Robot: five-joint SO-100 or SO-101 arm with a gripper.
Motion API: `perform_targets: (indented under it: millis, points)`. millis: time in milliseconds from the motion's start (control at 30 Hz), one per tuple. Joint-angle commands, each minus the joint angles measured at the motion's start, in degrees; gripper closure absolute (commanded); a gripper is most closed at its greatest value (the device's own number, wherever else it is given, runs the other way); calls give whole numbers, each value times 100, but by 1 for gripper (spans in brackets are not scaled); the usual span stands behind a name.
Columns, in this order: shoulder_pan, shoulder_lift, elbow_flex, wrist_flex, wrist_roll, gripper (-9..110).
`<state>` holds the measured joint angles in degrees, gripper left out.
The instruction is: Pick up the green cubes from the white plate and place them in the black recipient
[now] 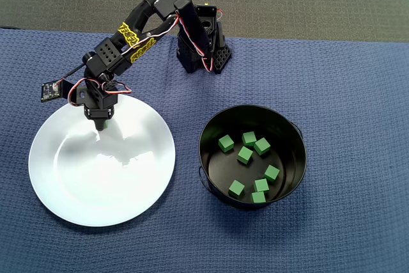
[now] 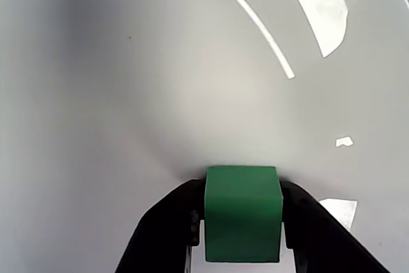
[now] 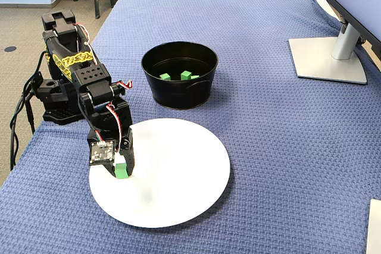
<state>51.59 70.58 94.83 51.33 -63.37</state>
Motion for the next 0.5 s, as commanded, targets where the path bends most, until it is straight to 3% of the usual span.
perform_targets:
  millis: [0,233,467]
  points:
    - [62,299,53,-123,53,101]
    - [-123,1222,-167,606,1125,101]
    - [-703,2654,-1011,2619,2268,101]
